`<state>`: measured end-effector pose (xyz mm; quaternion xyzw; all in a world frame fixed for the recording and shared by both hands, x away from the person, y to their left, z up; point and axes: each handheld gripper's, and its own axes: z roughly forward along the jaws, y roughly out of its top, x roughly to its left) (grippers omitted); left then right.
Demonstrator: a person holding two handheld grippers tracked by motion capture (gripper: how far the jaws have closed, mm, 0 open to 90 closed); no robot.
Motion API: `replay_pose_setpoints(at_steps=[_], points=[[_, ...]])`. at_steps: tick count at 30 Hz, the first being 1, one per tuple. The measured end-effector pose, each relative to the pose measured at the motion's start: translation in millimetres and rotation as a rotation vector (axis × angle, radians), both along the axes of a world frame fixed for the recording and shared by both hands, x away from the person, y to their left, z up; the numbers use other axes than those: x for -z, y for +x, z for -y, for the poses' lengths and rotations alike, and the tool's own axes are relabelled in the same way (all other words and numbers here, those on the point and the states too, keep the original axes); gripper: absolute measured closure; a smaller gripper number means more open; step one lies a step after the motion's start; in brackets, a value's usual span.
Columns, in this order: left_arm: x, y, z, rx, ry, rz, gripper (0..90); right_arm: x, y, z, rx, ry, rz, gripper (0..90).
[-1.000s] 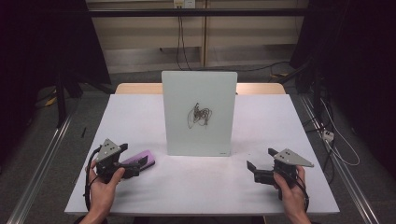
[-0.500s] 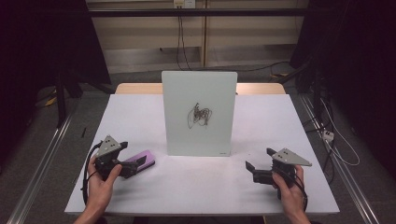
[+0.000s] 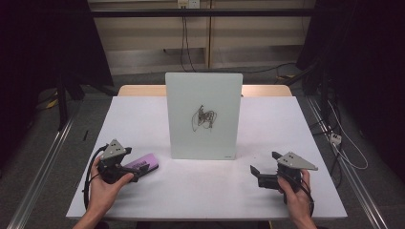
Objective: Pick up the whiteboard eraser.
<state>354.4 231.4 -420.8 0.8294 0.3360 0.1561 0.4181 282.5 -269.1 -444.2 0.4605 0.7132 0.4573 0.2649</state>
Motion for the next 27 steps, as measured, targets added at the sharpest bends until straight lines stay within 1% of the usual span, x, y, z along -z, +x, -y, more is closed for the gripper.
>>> replay_pose_setpoints(at_steps=[3, 4, 5, 6, 7, 8, 9, 10, 11, 12, 13, 15, 16, 18, 19, 20, 21, 22, 23, 25, 26, 27], points=[[1.4, 0.5, 0.2, 0.000, 0.012, -0.001, 6.9, 0.0, -0.2, -0.8, -0.002, 0.000, 0.000, 4.2], [1.5, 0.6, -0.2, -0.009, 0.028, -0.007, 6.2, 0.0, 0.1, -1.0, -0.005, 0.003, -0.002, 4.2], [2.8, 0.2, 0.3, -0.020, 0.077, -0.005, 5.5, 0.2, 0.6, -0.9, -0.005, 0.002, -0.002, 4.3], [4.2, 0.5, 1.2, -0.011, 0.091, -0.008, 5.7, 0.4, 1.2, -0.9, -0.007, 0.003, -0.002, 4.3], [4.2, 0.5, 1.2, -0.011, 0.091, -0.008, 5.5, 0.4, 1.5, -1.0, -0.007, 0.002, -0.002, 4.3], [5.8, 1.3, 3.0, 0.010, 0.128, -0.026, 4.8, 0.4, 1.5, -1.4, -0.006, 0.004, -0.004, 4.2], [6.1, 1.5, 3.6, 0.023, 0.131, -0.037, 5.1, 0.5, 1.6, -1.6, -0.009, 0.004, -0.003, 4.3], [6.1, 1.5, 3.6, 0.023, 0.131, -0.037, 6.3, 0.4, 1.6, -1.6, -0.012, 0.000, -0.003, 4.3], [6.4, 1.5, 4.5, 0.030, 0.139, -0.040, 7.1, 0.3, 1.6, -1.9, -0.014, -0.001, -0.002, 4.3], [5.8, 1.5, 5.1, 0.033, 0.158, -0.048, 7.2, 0.3, 1.5, -2.2, -0.015, -0.001, -0.002, 4.3], [6.8, 1.9, 6.2, 0.034, 0.158, -0.043, 7.4, 0.3, 1.6, -2.6, -0.015, -0.002, -0.002, 4.3], [6.7, 3.5, 6.2, 0.050, 0.151, -0.064, 9.6, 0.3, 1.8, -3.0, -0.016, 0.001, -0.003, 4.3], [5.6, 3.9, 6.7, 0.042, 0.171, -0.062, 9.2, 0.4, 2.0, -3.0, -0.017, 0.001, -0.004, 4.2], [3.9, 7.5, 5.6, 0.056, 0.173, -0.080, 9.1, 0.6, 2.3, -3.1, -0.017, -0.001, -0.005, 4.3], [1.4, 11.1, 3.3, 0.031, 0.197, -0.073, 8.6, 1.3, 2.9, -3.4, -0.022, 0.000, -0.013, 4.3], [1.2, 12.8, 1.7, 0.030, 0.188, -0.070, 8.7, 1.6, 3.2, -3.5, -0.021, -0.001, -0.019, 4.3], [1.2, 12.8, 1.7, 0.030, 0.188, -0.070, 8.8, 1.8, 3.4, -3.6, -0.020, -0.002, -0.020, 4.5], [-0.2, 13.9, 0.2, 0.039, 0.200, -0.084, 8.8, 1.8, 3.4, -3.6, -0.020, -0.002, -0.020, 4.5], [-0.2, 14.5, -0.2, 0.041, 0.199, -0.085, 9.3, 1.8, 3.4, -3.8, -0.023, -0.002, -0.020, 4.4], [-1.2, 15.7, -0.9, 0.063, 0.214, -0.098, 9.8, 1.7, 3.2, -4.1, -0.026, 0.000, -0.018, 4.4], [-1.8, 16.2, -0.6, 0.078, 0.228, -0.113, 10.3, 1.9, 3.5, -4.1, -0.028, -0.001, -0.019, 4.4], [-1.0, 16.7, 0.1, 0.084, 0.222, -0.114, 10.9, 1.8, 3.6, -4.2, -0.028, 0.000, -0.019, 4.4]])
